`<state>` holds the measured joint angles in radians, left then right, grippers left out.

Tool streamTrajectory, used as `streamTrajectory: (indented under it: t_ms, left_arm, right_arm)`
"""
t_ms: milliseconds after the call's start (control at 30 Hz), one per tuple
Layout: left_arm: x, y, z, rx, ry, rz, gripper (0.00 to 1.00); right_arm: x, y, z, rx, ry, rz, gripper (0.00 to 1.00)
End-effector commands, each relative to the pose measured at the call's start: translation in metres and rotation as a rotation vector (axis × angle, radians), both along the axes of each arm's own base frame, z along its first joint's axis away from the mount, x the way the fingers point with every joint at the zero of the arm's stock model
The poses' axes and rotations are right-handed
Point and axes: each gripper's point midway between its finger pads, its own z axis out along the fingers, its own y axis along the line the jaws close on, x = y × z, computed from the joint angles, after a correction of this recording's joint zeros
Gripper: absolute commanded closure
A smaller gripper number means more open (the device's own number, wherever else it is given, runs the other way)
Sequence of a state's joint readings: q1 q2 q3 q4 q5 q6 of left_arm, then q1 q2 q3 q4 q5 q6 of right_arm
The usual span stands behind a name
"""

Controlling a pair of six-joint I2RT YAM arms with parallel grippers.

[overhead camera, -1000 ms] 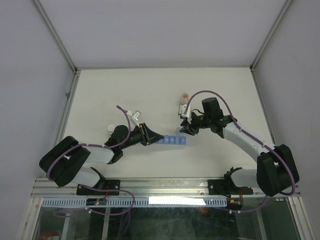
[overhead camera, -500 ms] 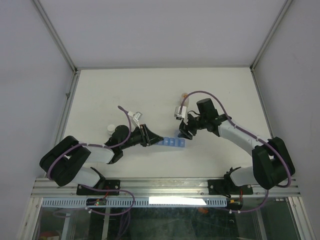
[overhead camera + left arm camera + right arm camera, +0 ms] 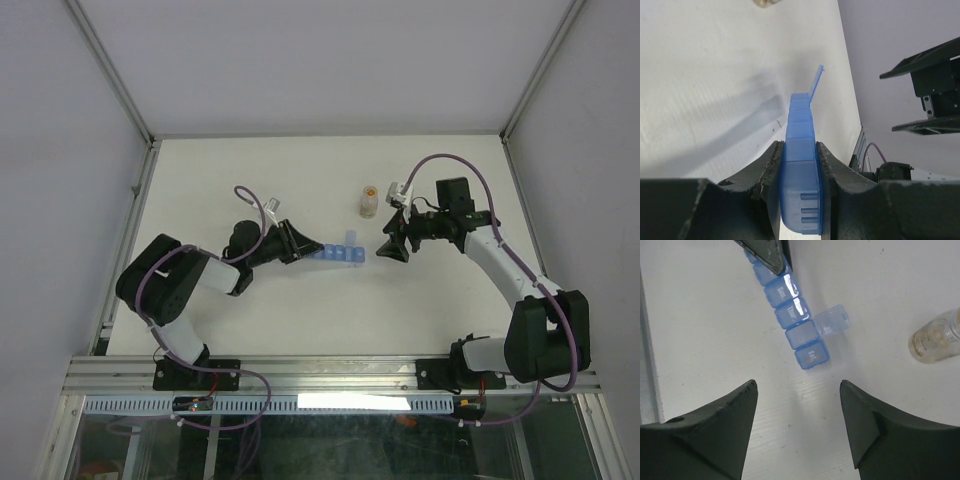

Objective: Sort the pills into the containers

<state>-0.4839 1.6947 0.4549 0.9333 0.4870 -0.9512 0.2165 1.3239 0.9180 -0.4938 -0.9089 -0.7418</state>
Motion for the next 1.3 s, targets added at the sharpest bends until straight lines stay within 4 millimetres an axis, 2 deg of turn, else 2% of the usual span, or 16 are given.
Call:
streamTrajectory:
  t_ms: [0, 333, 500, 600, 767, 900, 1033, 1133, 1200, 1267]
  left_arm:
    - [0.022, -0.016, 0.024, -0.057, -0.047, -0.047, 0.96]
    - [0.049, -0.023, -0.002, -0.008, 0.026, -0.029, 0.59]
    - [0.053, -0.01, -0.007, 0.095, 0.02, 0.036, 0.38]
    - [0.054, 0.005, -0.008, 0.194, -0.004, 0.085, 0.34]
    - [0.051, 0.032, 0.001, 0.327, -0.051, 0.167, 0.31]
    - [0.047, 0.046, 0.023, 0.384, -0.118, 0.198, 0.31]
    - [0.041, 0.045, 0.085, 0.328, -0.288, 0.183, 0.31]
    - [0.032, 0.037, 0.141, 0.257, -0.441, 0.133, 0.32]
    - [0.029, 0.029, 0.178, 0.189, -0.55, 0.1, 0.28]
    - [0.027, 0.019, 0.214, 0.09, -0.649, 0.081, 0.18]
  right_arm:
    - [-0.002, 0.004, 0.03, 0.069, -0.046, 0.03, 0.3]
    - [0.003, 0.002, 0.02, 0.052, -0.016, 0.012, 0.28]
    - [0.005, -0.001, 0.021, 0.053, -0.009, -0.004, 0.27]
    - [0.008, -0.005, 0.022, 0.058, -0.003, -0.023, 0.27]
    - [0.009, -0.013, 0.027, 0.083, 0.009, -0.047, 0.27]
    - [0.01, -0.02, 0.037, 0.107, -0.007, -0.069, 0.27]
    - [0.013, -0.029, 0.053, 0.133, -0.042, -0.1, 0.27]
    - [0.018, -0.033, 0.073, 0.156, -0.082, -0.137, 0.27]
    - [0.022, -0.032, 0.094, 0.175, -0.101, -0.157, 0.25]
    - [0.028, -0.032, 0.117, 0.184, -0.103, -0.176, 0.25]
